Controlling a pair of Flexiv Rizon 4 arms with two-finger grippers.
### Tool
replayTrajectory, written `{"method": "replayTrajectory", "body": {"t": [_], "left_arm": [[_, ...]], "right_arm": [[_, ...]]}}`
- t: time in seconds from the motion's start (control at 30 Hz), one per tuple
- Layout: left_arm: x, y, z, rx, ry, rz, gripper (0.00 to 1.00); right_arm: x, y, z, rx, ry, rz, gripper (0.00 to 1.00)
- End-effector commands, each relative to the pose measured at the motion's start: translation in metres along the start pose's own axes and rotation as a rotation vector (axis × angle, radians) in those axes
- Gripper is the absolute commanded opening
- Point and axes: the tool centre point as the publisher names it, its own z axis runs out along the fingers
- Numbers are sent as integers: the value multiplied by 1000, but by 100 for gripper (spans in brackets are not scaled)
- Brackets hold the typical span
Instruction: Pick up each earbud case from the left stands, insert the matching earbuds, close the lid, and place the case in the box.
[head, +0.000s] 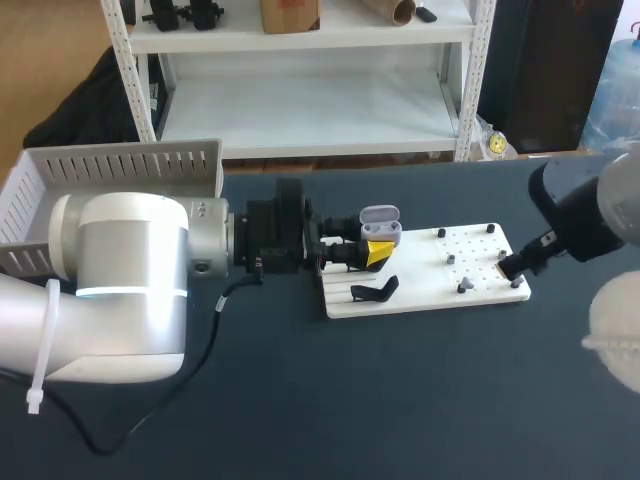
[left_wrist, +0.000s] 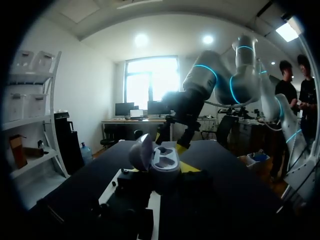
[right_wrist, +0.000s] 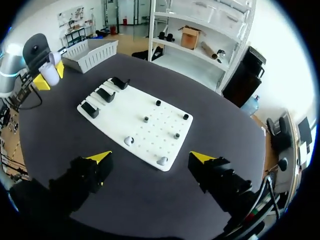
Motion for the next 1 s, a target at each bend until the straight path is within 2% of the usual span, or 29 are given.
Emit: {"method": "replayTrajectory", "body": {"t": [0.03,0.4,0.53,0.7,1.0], "left_arm": [[1,-1,0,-2,-5,2,0],[1,-1,0,-2,-5,2,0],[1,-1,0,-2,-5,2,0],[1,-1,0,-2,-5,2,0],[1,-1,0,-2,-5,2,0]], "right_arm": [[-2,5,2,167,26,-41,100],[-2,5,2,167,26,-41,100],[0,3,0,255,181,-149,100],[0,-3,-9,292,253,-202,100],[7,-1,-7,303,237,-176,100]]}}
